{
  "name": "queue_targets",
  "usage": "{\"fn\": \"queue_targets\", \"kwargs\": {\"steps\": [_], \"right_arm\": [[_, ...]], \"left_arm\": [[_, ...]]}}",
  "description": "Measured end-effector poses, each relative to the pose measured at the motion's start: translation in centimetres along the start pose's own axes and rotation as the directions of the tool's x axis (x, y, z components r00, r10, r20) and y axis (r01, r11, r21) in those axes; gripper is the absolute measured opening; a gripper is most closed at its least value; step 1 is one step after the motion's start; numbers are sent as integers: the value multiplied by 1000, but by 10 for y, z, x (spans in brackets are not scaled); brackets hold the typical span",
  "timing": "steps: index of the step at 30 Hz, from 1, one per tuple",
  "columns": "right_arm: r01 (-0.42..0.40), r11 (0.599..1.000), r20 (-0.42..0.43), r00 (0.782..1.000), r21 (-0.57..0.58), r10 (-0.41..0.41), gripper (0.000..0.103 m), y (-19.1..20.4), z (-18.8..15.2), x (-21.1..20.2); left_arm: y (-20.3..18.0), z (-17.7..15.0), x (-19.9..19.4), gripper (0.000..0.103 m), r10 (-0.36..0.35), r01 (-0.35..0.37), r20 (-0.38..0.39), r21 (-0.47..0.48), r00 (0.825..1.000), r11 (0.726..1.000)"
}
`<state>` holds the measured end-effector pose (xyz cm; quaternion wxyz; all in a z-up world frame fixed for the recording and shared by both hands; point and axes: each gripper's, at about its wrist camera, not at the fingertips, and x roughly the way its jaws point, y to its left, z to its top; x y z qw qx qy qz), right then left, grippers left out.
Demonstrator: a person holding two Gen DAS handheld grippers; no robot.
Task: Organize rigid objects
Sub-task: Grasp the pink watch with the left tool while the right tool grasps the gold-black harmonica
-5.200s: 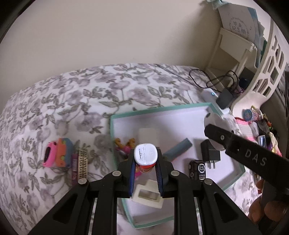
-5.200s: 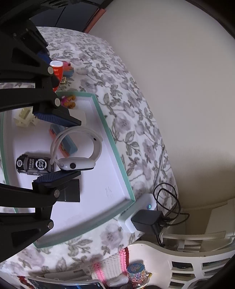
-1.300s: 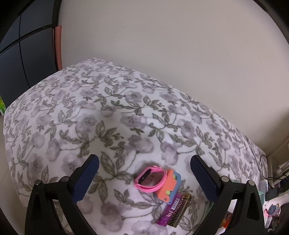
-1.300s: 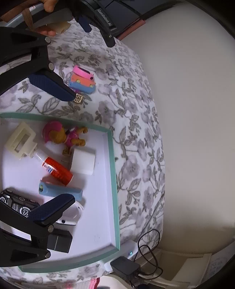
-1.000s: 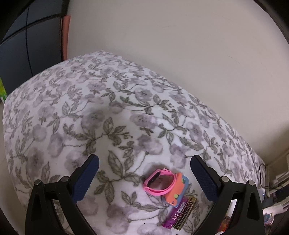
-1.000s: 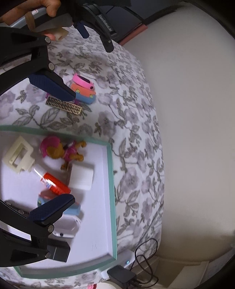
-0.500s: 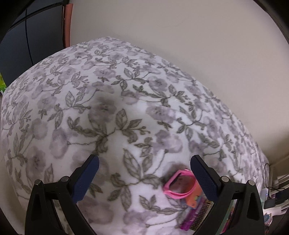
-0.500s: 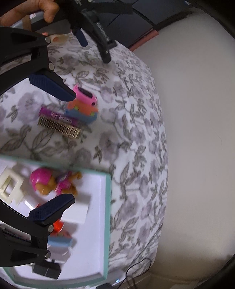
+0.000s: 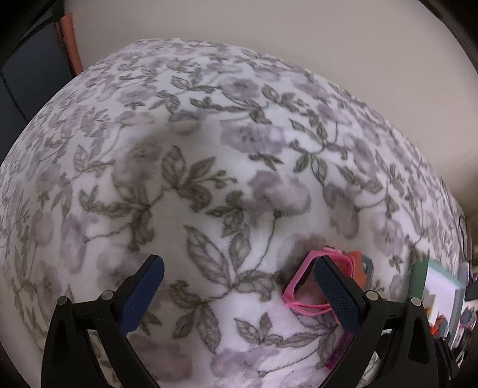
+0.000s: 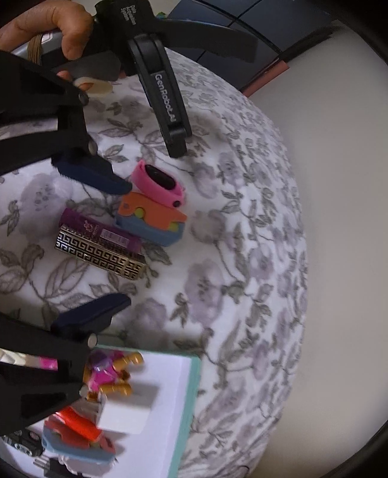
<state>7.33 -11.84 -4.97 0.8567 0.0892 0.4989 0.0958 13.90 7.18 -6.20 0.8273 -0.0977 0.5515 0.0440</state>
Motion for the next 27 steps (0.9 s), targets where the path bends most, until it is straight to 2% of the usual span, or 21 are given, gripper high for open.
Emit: {"fn": "queue_targets", "kwargs": {"steps": [2,4,5,6,8,11,12,17,20,25,26,27], "right_arm": [[-3,1000,-20,1000,10,3,54,-1,-1,6],[-7,1000,-40,999,25,8,53,-3,-3,12],[-10,999,-46,999,30,12,49,-4,-4,14],[-13,999,-53,998,35,15,47,-4,-5,16],[-11,999,-69,998,40,13,47,-5,-6,19],[-11,999,-86,996,38,14,42,-4,-8,23],[-7,999,-93,996,38,11,42,-4,-9,24],[-2,999,-105,994,39,6,39,-4,-10,26],[18,998,-137,991,54,-11,37,-8,-12,31],[2,997,-132,991,75,8,34,-12,-12,30],[2,997,-133,991,79,9,32,-12,-12,30],[3,996,-134,991,86,9,28,-13,-12,30]], "left_arm": [[-5,-1,4,100,-5,5,-8,21,1000,1000],[-8,-1,5,99,-6,7,-11,35,1000,999],[-11,-1,6,97,-8,9,-13,51,1000,999],[-14,-2,6,89,-8,8,-12,67,1000,998],[-20,-3,9,80,0,2,-24,100,1000,995],[-26,-6,15,77,-20,25,-43,123,999,992],[-28,-7,16,70,-26,32,-47,130,999,991],[-40,-12,22,46,-21,35,-72,192,997,981],[-46,-14,23,41,8,6,-58,237,998,971],[-53,-16,23,39,27,-17,-33,262,999,965],[-53,-16,23,36,23,-13,-34,261,999,965],[-52,-16,22,29,20,-11,-34,260,999,966]]}}
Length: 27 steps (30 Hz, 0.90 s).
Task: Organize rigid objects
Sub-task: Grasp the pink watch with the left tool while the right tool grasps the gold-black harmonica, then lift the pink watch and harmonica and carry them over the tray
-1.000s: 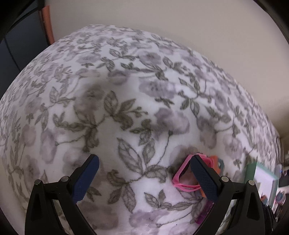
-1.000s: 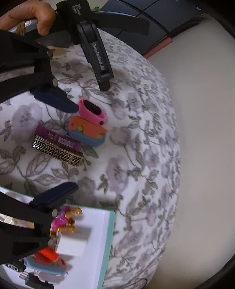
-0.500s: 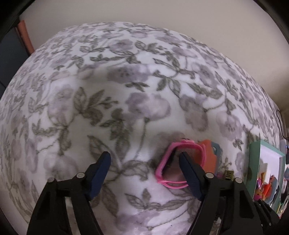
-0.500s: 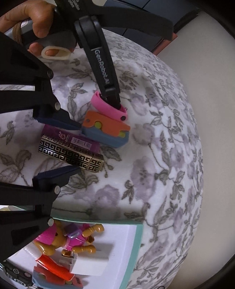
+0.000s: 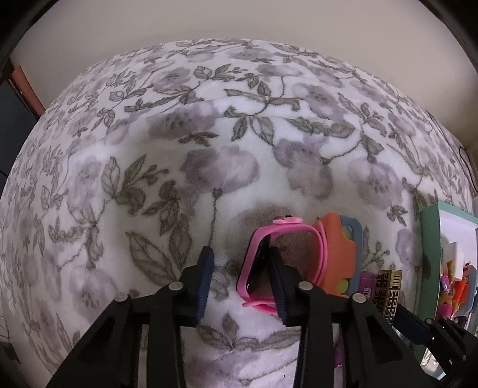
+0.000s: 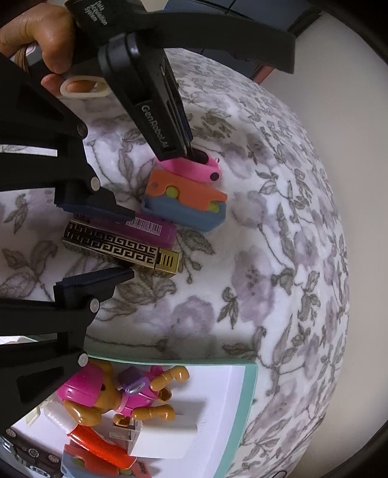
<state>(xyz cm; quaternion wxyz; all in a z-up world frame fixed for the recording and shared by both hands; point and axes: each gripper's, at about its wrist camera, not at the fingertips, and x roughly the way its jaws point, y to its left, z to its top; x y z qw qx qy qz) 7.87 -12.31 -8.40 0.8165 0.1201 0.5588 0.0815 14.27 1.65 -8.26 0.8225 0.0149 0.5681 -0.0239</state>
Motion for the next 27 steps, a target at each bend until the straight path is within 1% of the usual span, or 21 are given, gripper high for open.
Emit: {"fn": "queue_targets", "kwargs": {"steps": [1,2,3,5,9,12,16,18,24,27], "right_arm": [[5,1000,-2,1000,9,-5,26,-2,0,-1],[6,1000,-4,1000,15,-6,23,-5,-1,-2],[6,1000,-6,1000,18,-6,22,-6,-1,-4],[20,1000,-6,1000,3,-20,21,-5,-1,-6],[46,999,-11,999,-18,-46,20,-3,-1,-8],[61,998,-15,998,-34,-61,20,0,-2,-8],[77,995,-18,997,-57,-78,20,6,-2,-4],[85,994,-16,996,-67,-87,20,7,-2,-3],[93,993,-27,995,-71,-95,20,6,-3,2],[92,994,-24,995,-67,-94,19,7,-4,2]], "left_arm": [[1,0,0,25,0,0,2,0,1000,1000],[2,1,-1,18,2,-2,2,-2,1000,1000],[3,0,-1,14,-1,1,1,-4,1000,1000],[6,-1,-1,12,1,-1,-4,-2,1000,1000],[12,0,-1,12,0,0,-23,-5,1000,1000],[20,0,-4,12,32,-32,-30,-4,999,999],[25,-3,-4,12,40,-40,-38,-8,998,999],[21,-5,-2,12,44,-44,-46,-2,998,999],[13,-4,-1,12,91,-90,-22,35,996,995],[10,-3,-1,12,94,-93,-19,36,995,995]]}}
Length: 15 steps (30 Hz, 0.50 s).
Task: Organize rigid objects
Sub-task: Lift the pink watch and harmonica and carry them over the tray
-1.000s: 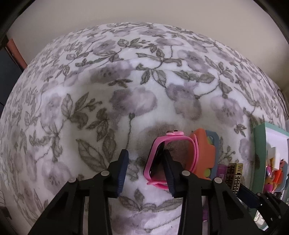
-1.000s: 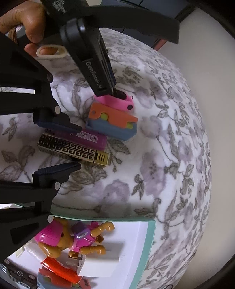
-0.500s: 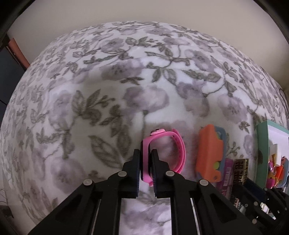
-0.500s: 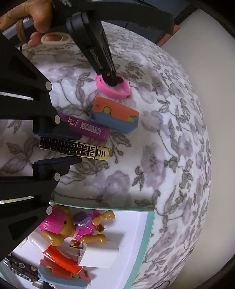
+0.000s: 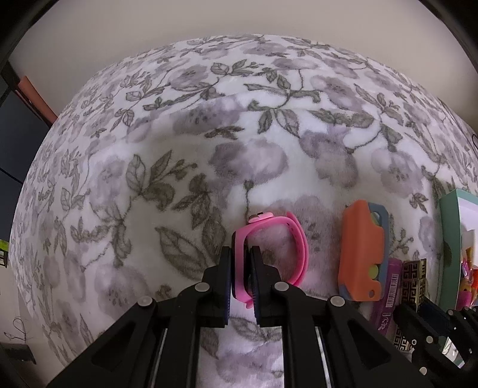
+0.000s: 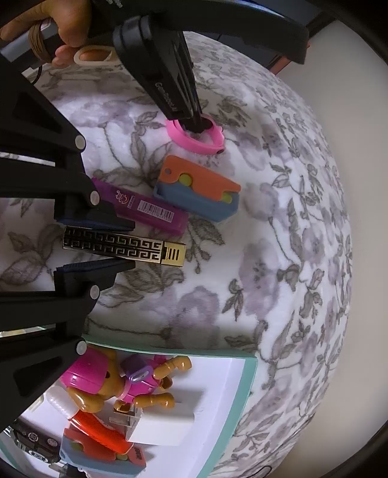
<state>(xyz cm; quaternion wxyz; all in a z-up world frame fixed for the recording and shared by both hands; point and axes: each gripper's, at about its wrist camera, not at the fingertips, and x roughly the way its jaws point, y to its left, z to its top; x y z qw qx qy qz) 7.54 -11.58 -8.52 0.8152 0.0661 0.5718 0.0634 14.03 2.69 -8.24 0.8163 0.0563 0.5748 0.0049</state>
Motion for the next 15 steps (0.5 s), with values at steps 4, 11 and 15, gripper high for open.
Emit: {"fn": "queue_targets", "kwargs": {"steps": [4,11,15], "right_arm": [[-20,1000,2,1000,-4,20,17,1,-1,-3],[-47,999,28,999,-3,47,17,1,-3,-15],[-70,998,65,996,8,69,17,-2,-3,-30]], "left_arm": [[1,0,-6,12,-37,37,13,-35,999,999],[6,6,-27,12,-46,53,85,-77,995,996],[10,7,-46,12,-46,58,132,-89,990,994]]}}
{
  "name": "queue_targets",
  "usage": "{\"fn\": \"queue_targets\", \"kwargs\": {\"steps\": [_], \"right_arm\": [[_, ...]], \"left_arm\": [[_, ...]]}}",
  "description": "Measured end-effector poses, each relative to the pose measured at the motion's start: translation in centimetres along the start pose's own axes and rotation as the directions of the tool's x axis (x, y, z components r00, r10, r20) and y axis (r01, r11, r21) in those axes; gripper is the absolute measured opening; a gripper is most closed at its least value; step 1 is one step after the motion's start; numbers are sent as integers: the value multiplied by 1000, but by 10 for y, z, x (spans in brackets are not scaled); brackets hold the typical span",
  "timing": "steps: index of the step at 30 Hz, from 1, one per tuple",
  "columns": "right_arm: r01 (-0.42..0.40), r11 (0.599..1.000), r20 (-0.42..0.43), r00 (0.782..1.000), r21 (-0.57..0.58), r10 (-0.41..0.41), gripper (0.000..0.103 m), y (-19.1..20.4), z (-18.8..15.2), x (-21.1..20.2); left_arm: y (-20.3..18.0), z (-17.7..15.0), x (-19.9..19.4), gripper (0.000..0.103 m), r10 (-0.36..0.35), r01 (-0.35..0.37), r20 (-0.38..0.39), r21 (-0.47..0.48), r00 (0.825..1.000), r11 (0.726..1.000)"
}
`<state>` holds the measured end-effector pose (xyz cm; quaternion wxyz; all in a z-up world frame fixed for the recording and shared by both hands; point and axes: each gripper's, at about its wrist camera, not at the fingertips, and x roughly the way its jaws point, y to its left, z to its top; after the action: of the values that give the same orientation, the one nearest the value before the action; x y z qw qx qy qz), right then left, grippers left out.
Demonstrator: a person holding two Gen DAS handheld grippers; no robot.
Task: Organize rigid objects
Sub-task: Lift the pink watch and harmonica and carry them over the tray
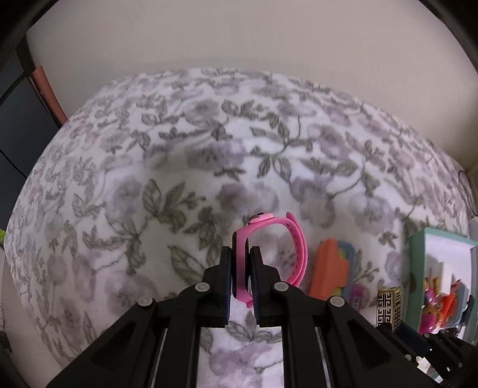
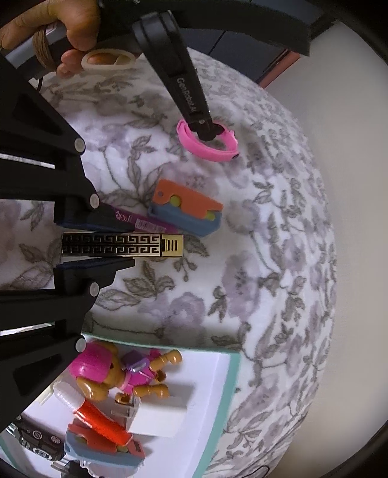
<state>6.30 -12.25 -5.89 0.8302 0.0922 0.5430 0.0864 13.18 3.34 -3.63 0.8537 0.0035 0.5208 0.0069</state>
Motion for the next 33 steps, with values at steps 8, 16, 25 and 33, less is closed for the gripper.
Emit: {"fn": "queue_targets", "kwargs": {"steps": [8,16,25,33], "right_arm": [[-18,999,94,995,30,15,17,-9,4,-37],[-4,997,151,988,76,-7,17,-33,-1,-65],[-33,981,230,973,192,-13,17,-77,-15,-104],[-11,947,285,955,320,-85,17,-131,-30,-137]], "left_arm": [[-17,2,-42,12,-4,0,101,46,995,999],[-45,-7,-72,12,-51,39,168,74,985,996],[-81,-24,-93,12,-114,96,188,100,975,990],[-132,-45,-98,12,-173,138,158,209,972,968]]}}
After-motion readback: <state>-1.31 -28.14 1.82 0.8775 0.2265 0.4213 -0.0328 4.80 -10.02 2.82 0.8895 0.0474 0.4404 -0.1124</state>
